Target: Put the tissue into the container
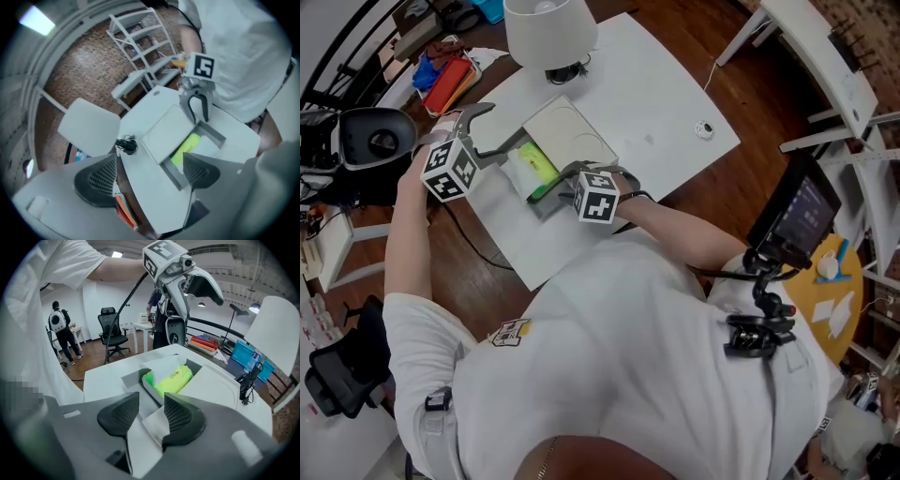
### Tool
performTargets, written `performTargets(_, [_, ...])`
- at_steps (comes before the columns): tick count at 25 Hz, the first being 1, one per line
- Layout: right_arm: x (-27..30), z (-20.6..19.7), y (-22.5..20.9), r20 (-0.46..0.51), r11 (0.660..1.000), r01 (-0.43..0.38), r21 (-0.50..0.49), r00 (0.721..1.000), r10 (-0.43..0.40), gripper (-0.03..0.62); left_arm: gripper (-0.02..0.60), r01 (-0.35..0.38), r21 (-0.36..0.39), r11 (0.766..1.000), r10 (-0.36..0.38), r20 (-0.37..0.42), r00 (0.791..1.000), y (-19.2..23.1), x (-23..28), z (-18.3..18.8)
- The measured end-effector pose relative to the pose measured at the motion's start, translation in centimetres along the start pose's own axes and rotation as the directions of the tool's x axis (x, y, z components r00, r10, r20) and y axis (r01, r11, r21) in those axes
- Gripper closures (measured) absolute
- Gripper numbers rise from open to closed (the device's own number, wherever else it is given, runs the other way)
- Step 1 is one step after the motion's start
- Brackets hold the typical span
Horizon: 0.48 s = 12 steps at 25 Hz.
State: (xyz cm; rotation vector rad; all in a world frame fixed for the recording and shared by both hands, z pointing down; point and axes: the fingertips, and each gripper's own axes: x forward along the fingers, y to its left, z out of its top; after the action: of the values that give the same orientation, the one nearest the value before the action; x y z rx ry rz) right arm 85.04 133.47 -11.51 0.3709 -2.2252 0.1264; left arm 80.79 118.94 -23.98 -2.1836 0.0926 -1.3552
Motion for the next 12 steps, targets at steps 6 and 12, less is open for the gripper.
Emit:
performTargets(6, [-2.4,-2.2,-0.9,0.059,0.999,-0.024,0.042,0.998,0.021,0.445,0.335,-0.332,-0.658,0.676,0.569,0.180,0.802,4.7,-6.5,2.5])
performTargets(12, [-5.7,-4.9,-2.4,0.116,0.996,-0.056,0.066,0.992,0.048,0.496,0.581,-0.301,-0.912,0.278,0.753,0.013,0.657,-1.4,-6.4,4.5])
